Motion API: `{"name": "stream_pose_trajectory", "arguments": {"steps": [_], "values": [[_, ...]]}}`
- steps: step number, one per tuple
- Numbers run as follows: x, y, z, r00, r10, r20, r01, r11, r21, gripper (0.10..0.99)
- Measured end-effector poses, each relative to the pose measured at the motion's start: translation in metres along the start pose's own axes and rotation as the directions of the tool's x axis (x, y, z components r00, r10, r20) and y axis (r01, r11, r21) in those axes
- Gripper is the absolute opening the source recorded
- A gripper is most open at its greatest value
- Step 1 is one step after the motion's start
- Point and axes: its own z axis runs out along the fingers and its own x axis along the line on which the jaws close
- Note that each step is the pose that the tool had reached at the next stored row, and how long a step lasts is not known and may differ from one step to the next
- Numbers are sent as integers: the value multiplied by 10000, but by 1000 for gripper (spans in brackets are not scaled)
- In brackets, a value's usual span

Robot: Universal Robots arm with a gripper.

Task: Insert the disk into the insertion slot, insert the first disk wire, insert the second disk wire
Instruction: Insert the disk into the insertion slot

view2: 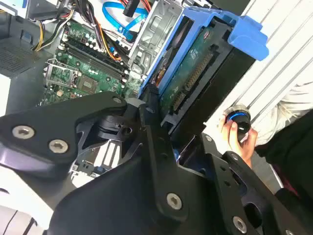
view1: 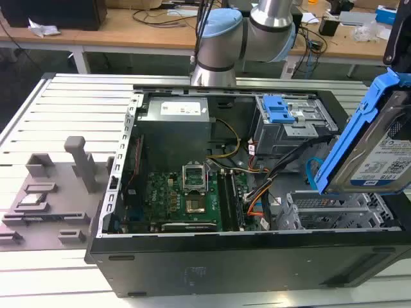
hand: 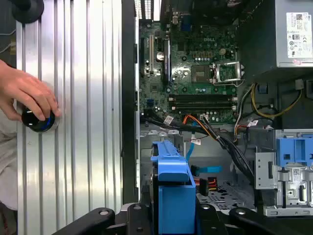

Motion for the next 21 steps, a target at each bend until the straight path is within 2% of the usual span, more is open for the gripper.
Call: {"name": "stream_pose_trajectory", "arguments": {"steps": [1, 6, 7, 9, 12, 15, 19, 21], "values": [[0, 3, 63, 10000, 0, 4, 0, 10000, 0, 365], [-1, 1, 156, 10000, 0, 4, 0, 10000, 0, 365], [-1, -1, 219, 10000, -1, 3, 1, 10000, -1, 365], [-2, -3, 255, 10000, 0, 3, 0, 10000, 0, 365], [-12, -7, 388, 10000, 0, 5, 0, 10000, 0, 365], [-21, -8, 432, 10000, 0, 1, 0, 10000, 0, 365], [-147, 1, 536, 10000, -1, 14, 1, 10000, -1, 365], [-165, 1, 551, 10000, -1, 15, 1, 10000, 0, 365]]}}
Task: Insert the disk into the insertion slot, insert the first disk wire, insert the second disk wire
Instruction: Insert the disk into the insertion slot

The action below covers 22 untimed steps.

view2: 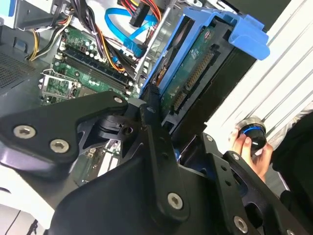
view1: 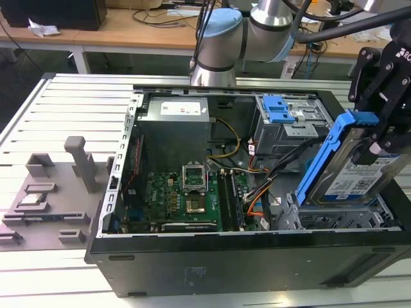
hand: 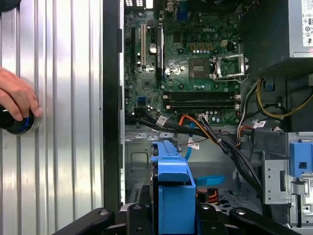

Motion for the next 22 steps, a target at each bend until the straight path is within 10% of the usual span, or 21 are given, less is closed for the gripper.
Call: {"name": "stream_pose_trajectory", "arguments": {"steps": [22], "values": [[-41, -9, 274, 10000, 0, 1, 0, 10000, 0, 365]]}}
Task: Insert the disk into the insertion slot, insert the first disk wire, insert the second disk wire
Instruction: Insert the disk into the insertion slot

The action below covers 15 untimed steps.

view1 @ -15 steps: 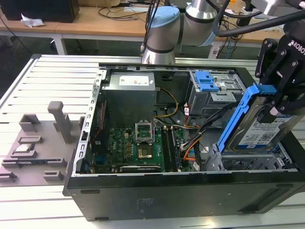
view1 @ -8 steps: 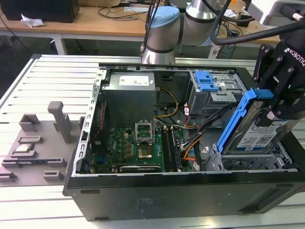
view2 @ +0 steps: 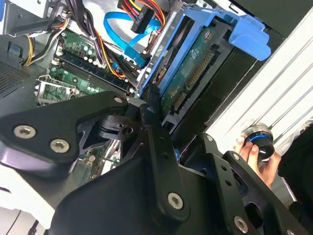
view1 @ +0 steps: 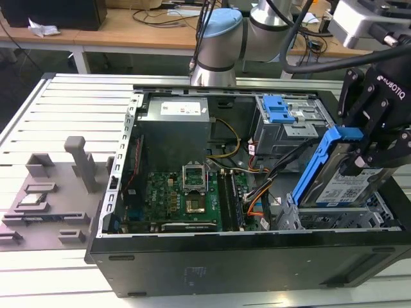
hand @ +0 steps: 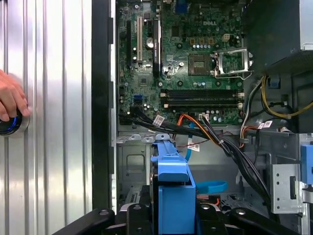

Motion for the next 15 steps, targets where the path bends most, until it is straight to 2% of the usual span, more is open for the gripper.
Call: {"name": "stream_pose_trajectory", "arguments": {"steps": [3, 11, 15], "values": [[0, -1, 31, 10000, 0, 0, 0, 10000, 0, 365], [0, -7, 176, 10000, 1, -2, -1, 10000, 0, 365], [-1, -8, 213, 10000, 0, -2, 0, 10000, 0, 365]]}}
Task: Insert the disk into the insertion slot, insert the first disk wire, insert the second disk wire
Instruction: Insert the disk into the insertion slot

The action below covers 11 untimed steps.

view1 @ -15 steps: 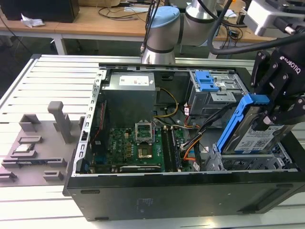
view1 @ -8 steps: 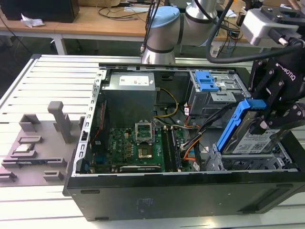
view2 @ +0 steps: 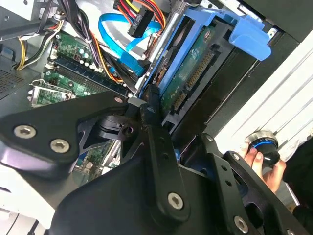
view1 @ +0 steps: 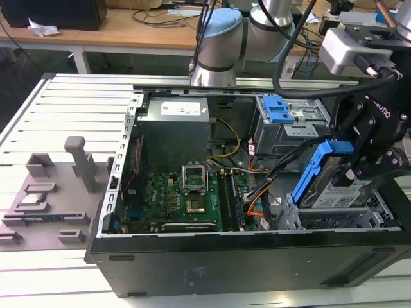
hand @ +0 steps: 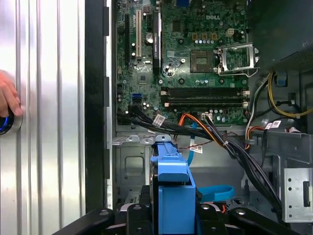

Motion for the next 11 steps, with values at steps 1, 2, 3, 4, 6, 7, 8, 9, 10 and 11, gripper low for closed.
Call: {"name": "stream_pose_trajectory", "arguments": {"steps": [1, 2, 3, 4, 6, 7, 8, 9, 10, 11], "values": [[0, 0, 0, 10000, 0, -1, 0, 10000, 0, 365], [0, 0, 0, 10000, 0, -2, 0, 10000, 0, 365], [0, 0, 3, 10000, 0, 0, 0, 10000, 0, 365], [0, 0, 3, 10000, 0, 0, 0, 10000, 1, 365], [0, 0, 5, 10000, 0, -1, 0, 10000, 0, 373], [0, 0, 6, 10000, 0, -1, 0, 10000, 0, 439], [0, 0, 6, 10000, 0, 0, 0, 10000, -1, 439], [0, 0, 6, 10000, 0, 1, 0, 10000, 0, 439], [0, 0, 6, 10000, 0, 1, 0, 10000, 0, 424], [0, 0, 6, 10000, 0, 0, 0, 10000, 0, 357]]}}
